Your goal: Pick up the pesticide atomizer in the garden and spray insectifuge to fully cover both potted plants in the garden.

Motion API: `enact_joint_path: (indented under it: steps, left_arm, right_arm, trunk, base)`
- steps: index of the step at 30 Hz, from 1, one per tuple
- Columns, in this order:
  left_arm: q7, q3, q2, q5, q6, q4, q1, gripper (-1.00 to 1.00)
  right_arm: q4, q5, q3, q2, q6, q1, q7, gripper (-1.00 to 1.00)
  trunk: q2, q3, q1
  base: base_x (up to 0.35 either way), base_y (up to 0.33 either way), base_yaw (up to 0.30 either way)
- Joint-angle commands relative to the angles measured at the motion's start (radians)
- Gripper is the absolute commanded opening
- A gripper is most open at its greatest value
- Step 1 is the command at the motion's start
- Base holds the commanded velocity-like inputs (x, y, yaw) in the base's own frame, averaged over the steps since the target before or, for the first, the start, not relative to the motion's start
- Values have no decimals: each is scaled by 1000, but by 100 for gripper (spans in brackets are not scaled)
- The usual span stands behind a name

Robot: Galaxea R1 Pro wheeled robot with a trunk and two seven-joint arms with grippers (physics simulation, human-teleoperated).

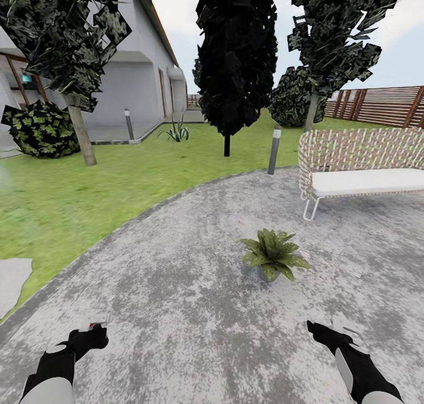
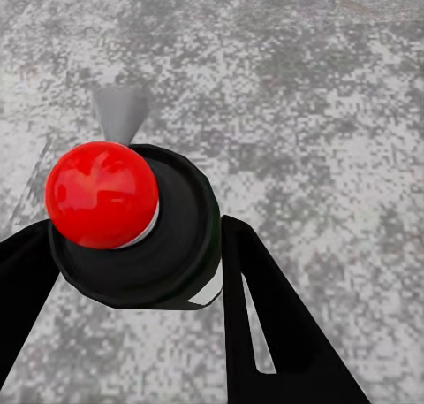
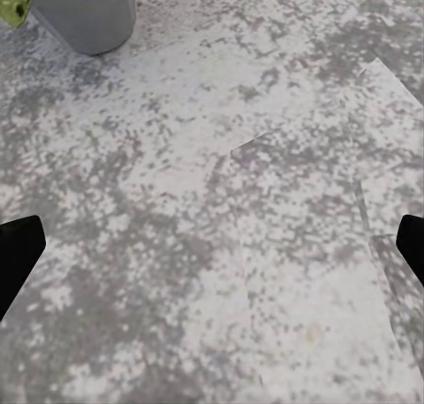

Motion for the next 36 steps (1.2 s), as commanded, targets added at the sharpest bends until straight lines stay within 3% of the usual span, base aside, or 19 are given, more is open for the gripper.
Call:
enact_joint_path:
  steps: [1,11,36]
  left_arm:
    - [-7,7,-1,-6,-2,-2,-2,-100]
    - [-7,7,-1,-6,-2,-2,-2,-100]
    - [-7,7,-1,-6,-2,-2,-2,-100]
  right_arm:
    - [-2,11,-8,1,5,-1,9,100]
    - [-4,6,-8,2,7,-1,10,100]
    - [-5,6,-9,3,7,-1,9,100]
  trunk:
    - [0,-1,0]
    - [0,0,0]
    - [0,20,0]
  base:
    - [0,0,0]
    - [0,201,-25]
    - [0,312,-257]
